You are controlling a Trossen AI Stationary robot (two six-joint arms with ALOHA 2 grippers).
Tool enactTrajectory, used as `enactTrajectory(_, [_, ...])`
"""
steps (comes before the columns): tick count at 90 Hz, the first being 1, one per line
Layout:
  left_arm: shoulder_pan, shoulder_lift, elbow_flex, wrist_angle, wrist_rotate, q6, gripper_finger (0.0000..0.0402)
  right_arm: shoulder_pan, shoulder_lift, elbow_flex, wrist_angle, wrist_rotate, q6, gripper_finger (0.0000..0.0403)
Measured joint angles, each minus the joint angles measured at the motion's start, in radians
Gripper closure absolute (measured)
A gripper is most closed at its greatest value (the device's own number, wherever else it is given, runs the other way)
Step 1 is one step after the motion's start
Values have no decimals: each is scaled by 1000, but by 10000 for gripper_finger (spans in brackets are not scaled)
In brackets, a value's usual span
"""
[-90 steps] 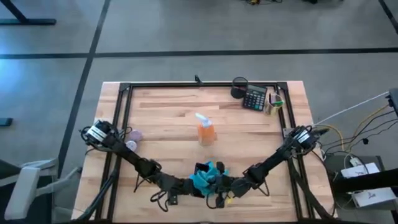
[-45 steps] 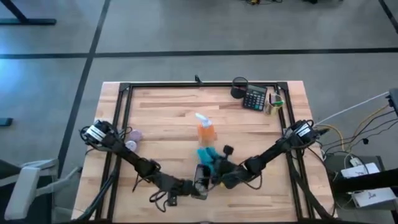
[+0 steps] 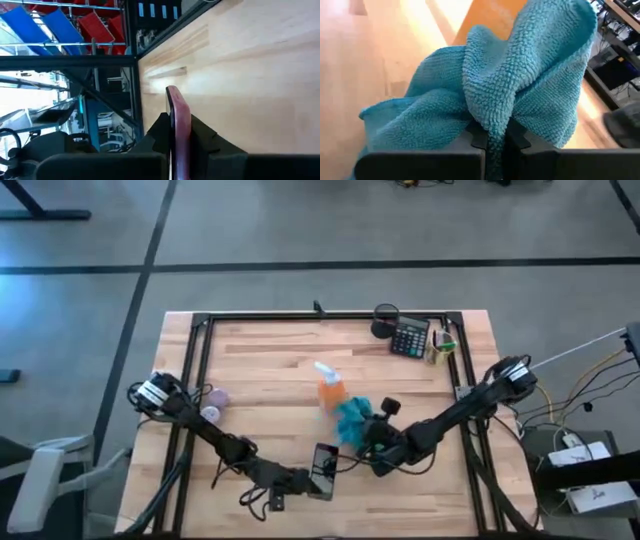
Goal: Apply microfiber cloth
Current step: Wipe the cellphone with the microfiber cloth
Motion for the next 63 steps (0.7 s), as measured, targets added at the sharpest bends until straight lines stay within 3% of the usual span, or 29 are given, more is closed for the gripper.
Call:
enactTrajectory(8, [0, 1, 0, 0, 0, -1, 392, 2, -37, 0, 15, -4, -30, 403])
enactTrajectory(22, [0, 1, -1, -5, 0, -3, 392, 2, -64, 1, 131, -101, -125, 403])
enactTrajectory(40, [0, 3, -2, -5, 0, -11, 392, 2, -34, 0, 407, -246, -318, 403])
enactTrajectory(55, [1, 3, -2, -5, 0, -21, 392, 2, 31, 1, 721, -460, -458, 403])
enactTrajectory(63, [1, 3, -3, -5, 0, -21, 392, 0, 86, 2, 865, -522, -498, 403])
